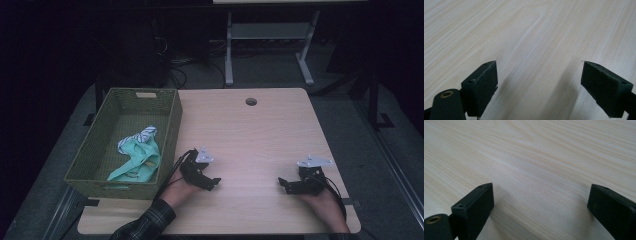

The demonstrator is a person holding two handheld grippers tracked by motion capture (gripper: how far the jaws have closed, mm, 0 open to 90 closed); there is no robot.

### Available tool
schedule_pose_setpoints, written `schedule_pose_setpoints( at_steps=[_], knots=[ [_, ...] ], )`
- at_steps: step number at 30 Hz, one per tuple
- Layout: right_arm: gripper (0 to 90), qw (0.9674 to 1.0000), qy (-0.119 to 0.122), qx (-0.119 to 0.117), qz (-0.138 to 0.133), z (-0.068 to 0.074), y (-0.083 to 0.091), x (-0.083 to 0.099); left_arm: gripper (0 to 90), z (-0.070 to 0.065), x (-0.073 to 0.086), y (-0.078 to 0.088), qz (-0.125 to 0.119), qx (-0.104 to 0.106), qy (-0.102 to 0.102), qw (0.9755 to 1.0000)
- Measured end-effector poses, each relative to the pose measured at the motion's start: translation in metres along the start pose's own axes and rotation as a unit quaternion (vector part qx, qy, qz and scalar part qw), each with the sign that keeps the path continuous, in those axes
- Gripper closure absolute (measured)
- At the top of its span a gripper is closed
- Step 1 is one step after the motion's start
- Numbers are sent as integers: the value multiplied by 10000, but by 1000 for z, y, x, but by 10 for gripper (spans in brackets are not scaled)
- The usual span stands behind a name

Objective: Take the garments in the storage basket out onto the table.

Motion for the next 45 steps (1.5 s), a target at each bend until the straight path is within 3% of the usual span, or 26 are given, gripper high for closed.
schedule_pose_setpoints(
  at_steps=[3, 10, 22, 45],
  knots=[
    [62, 10000, 4, 0, -1, 0, 0, 0, 134, 1, 0, 1, -27, 2, 92, 10000],
    [62, 10000, -1, -1, 1, 0, 0, 0, 136, 2, -3, 5, 50, -74, 37, 10000],
    [63, 10000, 5, -1, -3, 0, 0, 0, 137, 5, -10, 12, -48, -101, 109, 9999],
    [68, 10000, -20, 12, -8, 0, 0, 0, 138, 7, -14, 19, -23, -39, 213, 9998]
  ],
)
Point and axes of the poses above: each handheld gripper's, and its own axes: y roughly backward along the jaws, x roughly out of its underside, z roughly to its left, the point moved 4 cm from there along -y, roughly forward along the jaws, and after that the axes turned 12 degrees about -y, right-handed, at the moved point
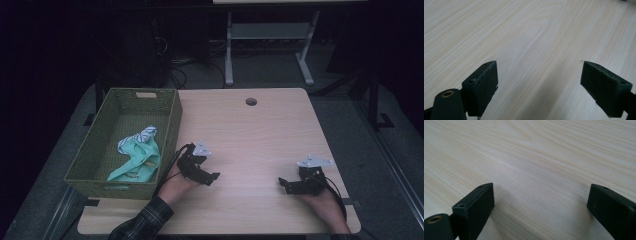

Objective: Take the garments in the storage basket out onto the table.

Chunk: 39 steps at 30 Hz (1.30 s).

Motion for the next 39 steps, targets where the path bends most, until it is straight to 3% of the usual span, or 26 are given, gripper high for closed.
schedule_pose_setpoints(
  at_steps=[39],
  knots=[
    [69, 10000, -4, 5, -1, 0, 0, 0, 141, 3, -15, 18, -172, 37, -2, 9998]
  ],
)
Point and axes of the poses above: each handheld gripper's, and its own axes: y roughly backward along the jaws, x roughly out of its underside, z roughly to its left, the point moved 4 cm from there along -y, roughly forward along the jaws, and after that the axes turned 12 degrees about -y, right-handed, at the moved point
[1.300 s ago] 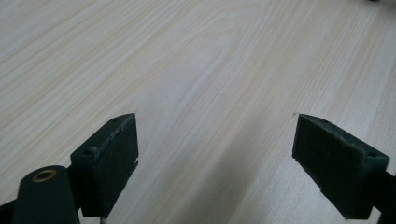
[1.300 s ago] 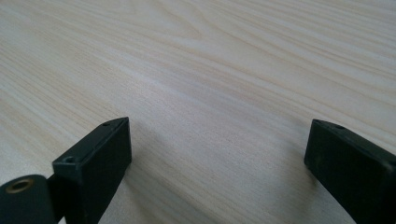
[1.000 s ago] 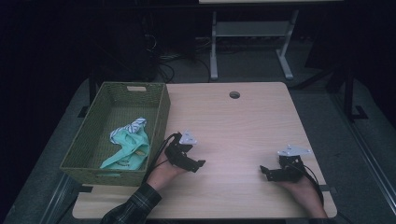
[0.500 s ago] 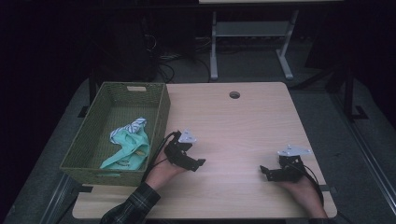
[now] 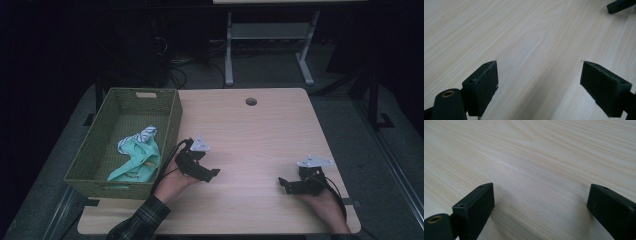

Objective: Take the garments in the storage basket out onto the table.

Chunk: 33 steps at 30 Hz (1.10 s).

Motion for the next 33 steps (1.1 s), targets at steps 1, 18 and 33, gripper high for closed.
schedule_pose_setpoints(
  at_steps=[1, 18, 33],
  knots=[
    [69, 10000, 1, 0, -1, 0, 0, 0, 141, 0, -1, 1, 11, 13, -23, 10000],
    [68, 10000, -6, 7, 1, 0, 0, 0, 141, 3, -8, 7, -63, 162, -55, 9998],
    [68, 10000, -32, 13, 0, 0, 0, 0, 141, 1, -15, 15, -144, 423, -177, 9988]
  ],
)
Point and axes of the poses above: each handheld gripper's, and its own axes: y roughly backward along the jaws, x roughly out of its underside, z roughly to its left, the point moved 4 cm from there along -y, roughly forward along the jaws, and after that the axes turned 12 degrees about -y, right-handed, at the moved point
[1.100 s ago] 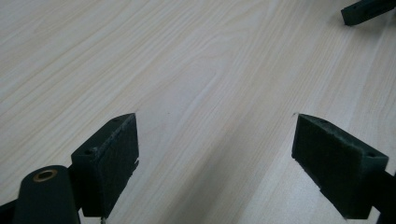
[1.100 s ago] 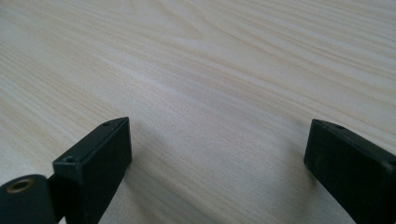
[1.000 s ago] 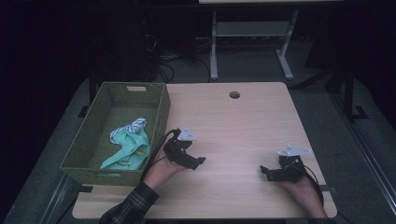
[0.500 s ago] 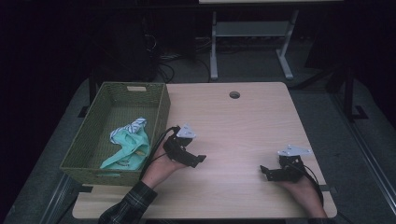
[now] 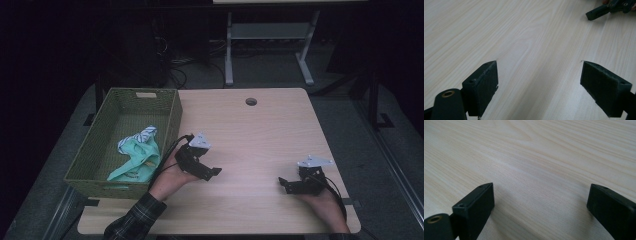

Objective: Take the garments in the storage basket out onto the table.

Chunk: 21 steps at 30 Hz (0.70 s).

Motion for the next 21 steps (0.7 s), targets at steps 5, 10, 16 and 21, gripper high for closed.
schedule_pose_setpoints(
  at_steps=[5, 10, 16, 21],
  knots=[
    [68, 10000, -6, 0, 1, 0, 0, 0, 140, 1, -3, 5, -65, -25, -27, 10000],
    [69, 10000, -7, 0, -1, 0, 0, 0, 141, 5, -6, 11, -152, -38, -6, 9999],
    [68, 10000, -25, 7, 8, 0, 0, 0, 140, 9, -11, 13, -274, 88, 10, 9996],
    [68, 10000, -26, 15, 6, 0, 0, 0, 140, 11, -10, 14, -208, 142, -31, 9997]
  ],
)
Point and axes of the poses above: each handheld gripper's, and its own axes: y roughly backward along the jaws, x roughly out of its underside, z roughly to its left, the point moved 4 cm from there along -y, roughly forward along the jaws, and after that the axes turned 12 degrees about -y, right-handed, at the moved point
